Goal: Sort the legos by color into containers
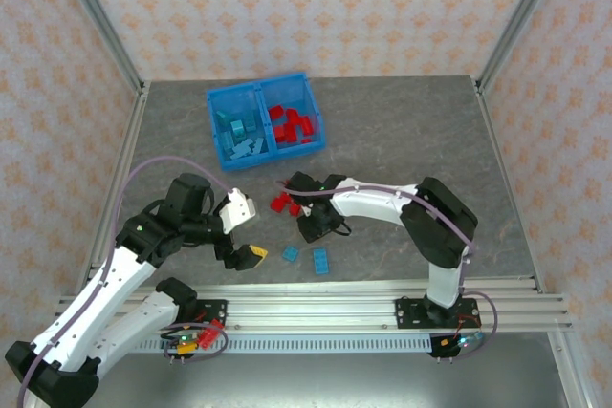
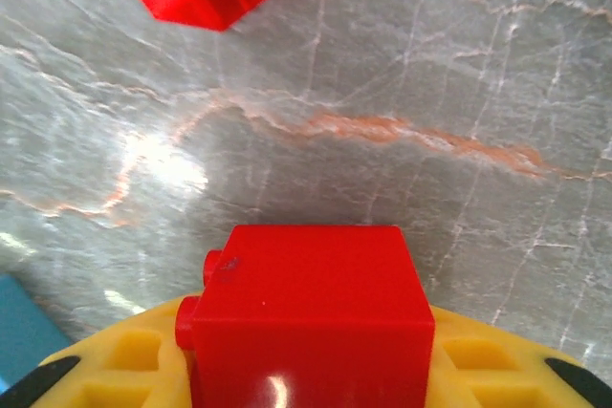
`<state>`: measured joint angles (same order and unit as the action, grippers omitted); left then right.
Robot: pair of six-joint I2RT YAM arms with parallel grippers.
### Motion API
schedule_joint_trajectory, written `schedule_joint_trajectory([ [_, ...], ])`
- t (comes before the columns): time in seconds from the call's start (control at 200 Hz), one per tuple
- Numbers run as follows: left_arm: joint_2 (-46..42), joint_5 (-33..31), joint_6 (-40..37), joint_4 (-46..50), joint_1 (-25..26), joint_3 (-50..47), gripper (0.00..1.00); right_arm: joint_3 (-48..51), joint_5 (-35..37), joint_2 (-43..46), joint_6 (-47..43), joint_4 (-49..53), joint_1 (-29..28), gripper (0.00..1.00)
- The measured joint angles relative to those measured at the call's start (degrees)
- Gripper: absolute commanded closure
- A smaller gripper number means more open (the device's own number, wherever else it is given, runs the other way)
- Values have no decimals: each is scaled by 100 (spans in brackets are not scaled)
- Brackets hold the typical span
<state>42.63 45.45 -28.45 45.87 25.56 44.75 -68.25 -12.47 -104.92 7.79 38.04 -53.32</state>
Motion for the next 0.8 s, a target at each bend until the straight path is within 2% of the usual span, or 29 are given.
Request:
schedule_joint_trajectory([
  [0.215, -459, 411, -50, -391, 0, -358, 0, -92, -190, 1187, 431, -437, 153, 60],
  [0.38, -820, 199, 175, -951, 2, -647, 0, -925, 179, 1467, 699, -1045, 476, 60],
  [0.491, -737, -577, 901, -1408, 9, -638, 0, -1646, 527, 994, 791, -1355, 765, 60],
  [0.676, -85, -2771, 2658, -1353, 22, -181, 0, -2800, 979, -501, 872, -1596, 1182, 60],
  [0.801, 201, -3469, 3602, -1311, 22, -92, 0, -3792, 1165, -1709, 870, -1384, 1366, 55],
])
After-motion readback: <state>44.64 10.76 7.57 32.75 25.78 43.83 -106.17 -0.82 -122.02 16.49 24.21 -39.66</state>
